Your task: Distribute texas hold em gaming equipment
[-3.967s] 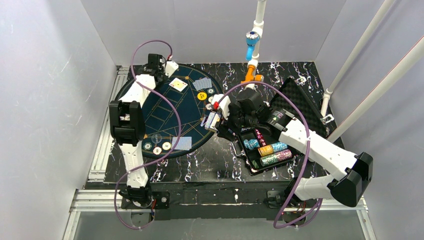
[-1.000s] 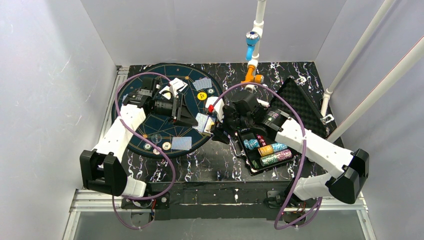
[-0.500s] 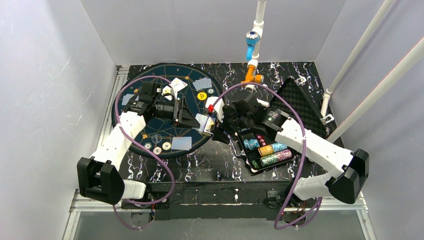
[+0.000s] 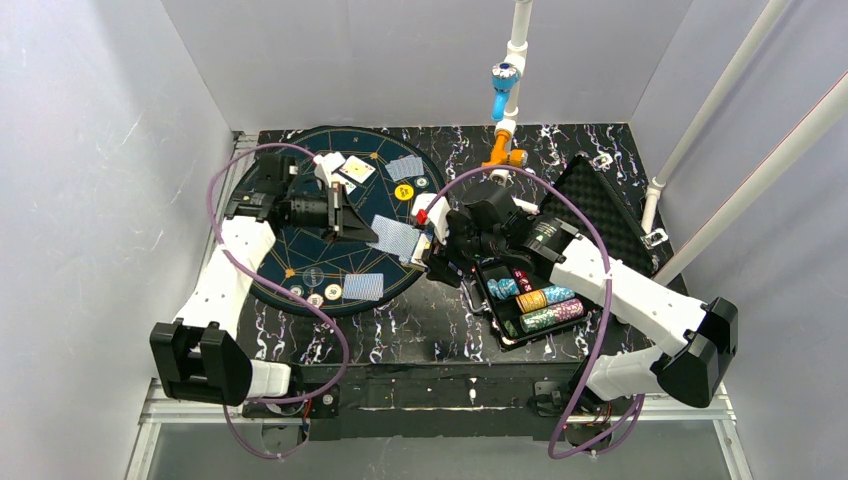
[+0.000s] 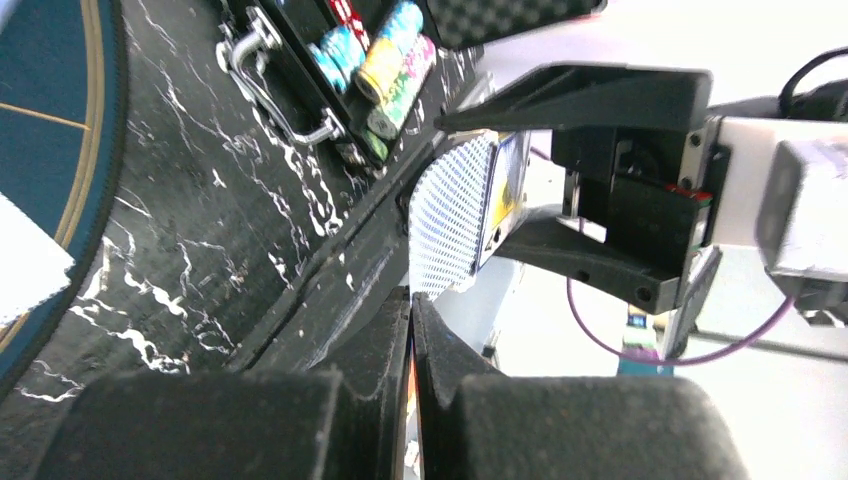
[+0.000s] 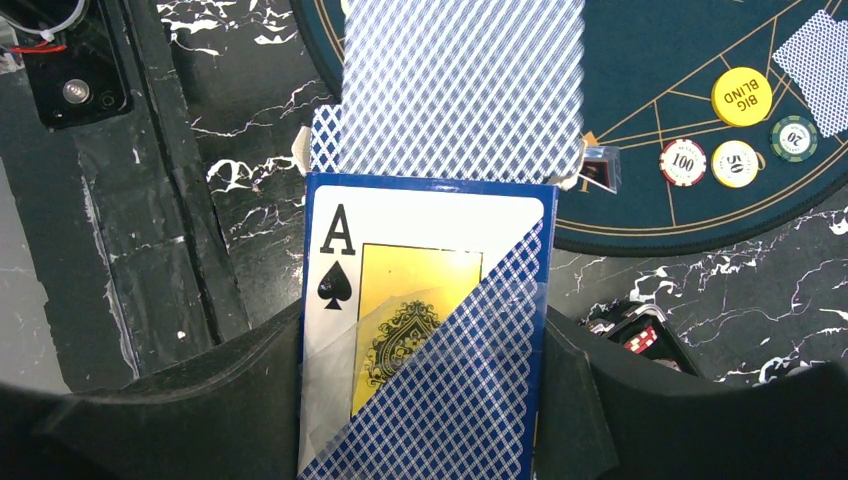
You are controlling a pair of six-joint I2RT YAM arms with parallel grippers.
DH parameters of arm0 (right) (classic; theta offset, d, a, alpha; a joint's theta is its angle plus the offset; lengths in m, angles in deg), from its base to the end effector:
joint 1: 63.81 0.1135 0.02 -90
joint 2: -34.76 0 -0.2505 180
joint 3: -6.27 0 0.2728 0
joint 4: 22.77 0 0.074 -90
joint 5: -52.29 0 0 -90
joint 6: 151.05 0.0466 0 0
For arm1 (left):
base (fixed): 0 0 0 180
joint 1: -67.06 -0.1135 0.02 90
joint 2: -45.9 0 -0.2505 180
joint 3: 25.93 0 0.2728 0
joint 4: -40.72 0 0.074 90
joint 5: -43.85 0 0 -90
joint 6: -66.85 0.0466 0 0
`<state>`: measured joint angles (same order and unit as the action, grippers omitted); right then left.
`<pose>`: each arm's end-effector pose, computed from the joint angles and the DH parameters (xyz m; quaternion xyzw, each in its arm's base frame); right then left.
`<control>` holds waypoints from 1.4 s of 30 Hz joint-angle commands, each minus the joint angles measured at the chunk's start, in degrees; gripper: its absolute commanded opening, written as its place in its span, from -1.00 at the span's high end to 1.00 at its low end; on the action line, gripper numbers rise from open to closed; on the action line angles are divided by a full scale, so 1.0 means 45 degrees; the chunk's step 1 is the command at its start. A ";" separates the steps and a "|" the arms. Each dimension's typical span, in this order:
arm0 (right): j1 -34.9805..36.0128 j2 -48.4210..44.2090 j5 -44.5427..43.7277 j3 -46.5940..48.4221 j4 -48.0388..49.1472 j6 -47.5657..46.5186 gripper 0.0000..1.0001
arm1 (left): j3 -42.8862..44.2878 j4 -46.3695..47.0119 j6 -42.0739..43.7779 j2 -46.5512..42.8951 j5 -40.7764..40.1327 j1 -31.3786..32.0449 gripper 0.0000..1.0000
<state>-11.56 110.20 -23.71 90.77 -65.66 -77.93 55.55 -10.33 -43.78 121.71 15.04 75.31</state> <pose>0.1903 0.2642 0.3325 -0.5441 0.6886 0.2444 0.4125 0.2889 -0.0831 0.3147 0.1062 0.8125 -0.5375 0.1990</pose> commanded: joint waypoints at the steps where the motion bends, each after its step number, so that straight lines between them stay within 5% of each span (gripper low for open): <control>1: 0.0049 -0.0361 0.0029 0.0261 0.0710 -0.0065 0.97 | 0.1534 -0.2011 0.1816 0.0255 -0.0469 -0.1026 1.00; 5: 0.0049 -0.0449 -0.0081 0.0209 0.0684 -0.0076 0.97 | 0.3142 -0.4196 0.4641 0.1395 -0.2588 -0.1805 1.00; 12: 0.0049 -0.0415 -0.0141 0.0258 0.0728 -0.0095 0.97 | 0.4834 -0.4927 0.8104 0.3628 -0.8383 -0.1814 1.00; 15: 0.0049 -0.0460 -0.0157 0.0201 0.0689 -0.0105 0.97 | 0.5131 -0.3642 0.9207 0.4328 -1.1369 -0.1814 1.00; 20: 0.0049 -0.0387 -0.0196 0.0238 0.0665 -0.0159 0.97 | 0.4811 0.1382 1.2606 0.6133 -1.6100 -0.1814 1.00; 26: 0.0049 -0.0251 -0.0179 0.0237 0.0602 -0.0178 0.97 | 0.3858 0.5995 1.4968 0.8124 -1.7643 -0.1456 1.00; 42: 0.0030 -0.0434 -0.0352 0.0131 0.0433 -0.0408 0.97 | 0.4414 0.3343 1.2998 0.9599 -1.6457 0.0254 1.00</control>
<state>-11.56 110.14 -25.00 90.75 -65.61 -79.22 73.52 10.28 17.93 163.91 -60.98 75.53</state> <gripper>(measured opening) 0.731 0.009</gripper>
